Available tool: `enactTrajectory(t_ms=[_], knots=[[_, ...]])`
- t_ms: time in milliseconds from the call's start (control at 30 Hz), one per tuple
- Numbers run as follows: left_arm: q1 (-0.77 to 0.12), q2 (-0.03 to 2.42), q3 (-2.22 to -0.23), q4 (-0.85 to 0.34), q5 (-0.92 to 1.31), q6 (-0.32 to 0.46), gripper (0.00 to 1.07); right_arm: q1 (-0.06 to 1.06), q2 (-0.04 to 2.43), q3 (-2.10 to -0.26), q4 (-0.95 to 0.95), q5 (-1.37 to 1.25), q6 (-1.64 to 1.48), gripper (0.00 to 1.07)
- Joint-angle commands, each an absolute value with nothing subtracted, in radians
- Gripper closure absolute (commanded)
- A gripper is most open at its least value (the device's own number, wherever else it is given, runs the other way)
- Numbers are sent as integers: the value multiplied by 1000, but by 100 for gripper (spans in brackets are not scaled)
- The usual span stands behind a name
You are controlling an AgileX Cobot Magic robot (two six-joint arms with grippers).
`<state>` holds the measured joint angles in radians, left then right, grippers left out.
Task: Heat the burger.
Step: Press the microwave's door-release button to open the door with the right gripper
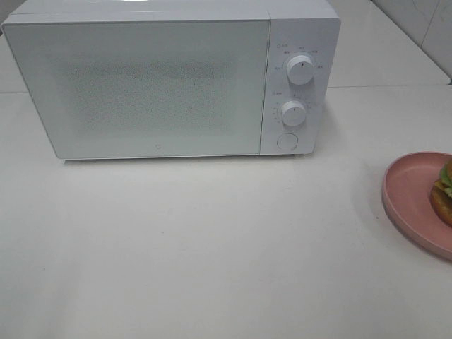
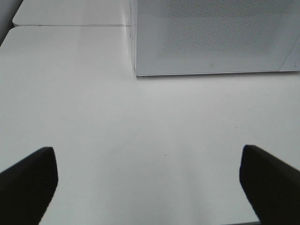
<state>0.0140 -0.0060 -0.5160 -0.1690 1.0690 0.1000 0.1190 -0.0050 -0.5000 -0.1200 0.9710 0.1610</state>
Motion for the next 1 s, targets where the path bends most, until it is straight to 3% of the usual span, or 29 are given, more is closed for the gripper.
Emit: enactTrajectory(t_ms=[33, 167, 233, 267, 300, 333, 367, 467, 767, 1000], knots=[[9, -18, -515, -174, 1071, 95, 9, 114, -31, -497, -122, 963, 154, 71], [9, -18, -515, -174, 1071, 95, 9, 114, -31, -497, -122, 963, 154, 67], [9, -18, -515, -174, 1071, 95, 9, 114, -31, -497, -121, 964, 154, 50], [9, -18, -515, -174, 1071, 95, 9, 114, -31, -497, -121, 964, 154, 50], [9, -18, -515, -174, 1071, 95, 9, 114, -31, -497, -121, 964, 155, 34], [9, -18, -515, -174, 1071, 95, 9, 114, -31, -497, -121, 964, 155, 34], [9, -18, -515, -174, 1071, 95, 9, 114, -31, -497, -122, 964, 158, 20], [9, -18, -515, -174, 1071, 95, 9, 114, -31, -497, -122, 964, 158, 8], [9, -18, -515, -174, 1071, 95, 9, 114, 11, -532, -126, 920, 150, 10], [9, -18, -515, -174, 1071, 95, 9, 114, 199, -548, -124, 728, 162, 14]])
